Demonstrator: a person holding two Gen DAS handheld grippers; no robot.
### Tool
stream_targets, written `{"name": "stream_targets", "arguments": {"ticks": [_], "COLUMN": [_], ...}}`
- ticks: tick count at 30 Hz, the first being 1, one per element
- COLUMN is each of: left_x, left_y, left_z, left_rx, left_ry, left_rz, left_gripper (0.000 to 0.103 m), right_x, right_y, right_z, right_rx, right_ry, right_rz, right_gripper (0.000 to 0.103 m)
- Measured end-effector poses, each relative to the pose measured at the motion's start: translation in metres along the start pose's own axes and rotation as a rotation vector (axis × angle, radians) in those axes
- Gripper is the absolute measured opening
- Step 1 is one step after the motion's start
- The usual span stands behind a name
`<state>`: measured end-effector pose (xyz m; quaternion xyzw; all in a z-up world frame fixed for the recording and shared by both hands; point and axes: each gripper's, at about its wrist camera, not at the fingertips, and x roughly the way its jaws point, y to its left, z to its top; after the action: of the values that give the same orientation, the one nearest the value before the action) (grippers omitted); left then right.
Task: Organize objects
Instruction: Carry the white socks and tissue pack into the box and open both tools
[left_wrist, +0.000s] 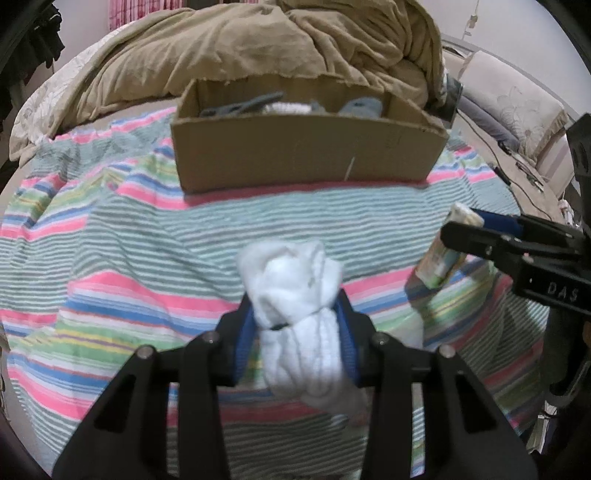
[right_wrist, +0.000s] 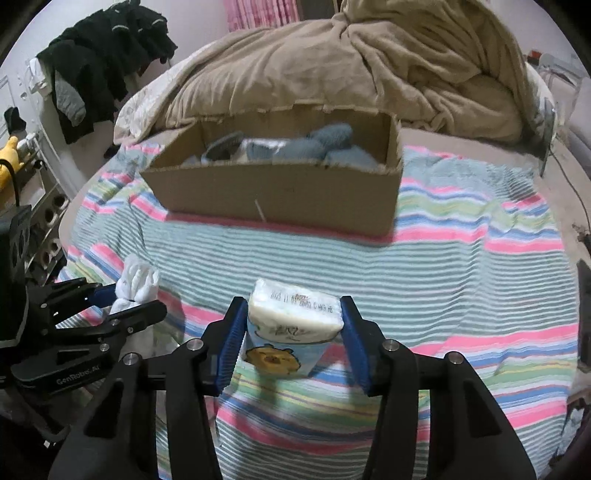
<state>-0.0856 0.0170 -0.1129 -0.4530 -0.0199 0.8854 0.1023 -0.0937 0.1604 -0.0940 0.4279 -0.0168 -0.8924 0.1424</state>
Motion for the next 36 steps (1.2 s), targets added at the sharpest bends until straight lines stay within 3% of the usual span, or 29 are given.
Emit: {"name": "stream_targets", "arguments": {"ticks": [18, 36], "left_x": [-0.044, -0.050], "left_y": [0.006, 0.022], "left_z": [0.057, 0.117], "left_rx": [-0.012, -0.017], "left_ry": [-0.129, -0.225], "left_rz": [-0.002, -0.015], "left_gripper": [0.041, 0.041], "right_x": [-0.039, -0.044], "right_y": [-0.008, -0.021], "right_z": [0.054, 0.108], "right_rx": [-0.024, -0.048], "right_ry": [-0.123, -0.190], "right_rz": [-0.005, -0.039], "right_gripper": [0.053, 0.053]}}
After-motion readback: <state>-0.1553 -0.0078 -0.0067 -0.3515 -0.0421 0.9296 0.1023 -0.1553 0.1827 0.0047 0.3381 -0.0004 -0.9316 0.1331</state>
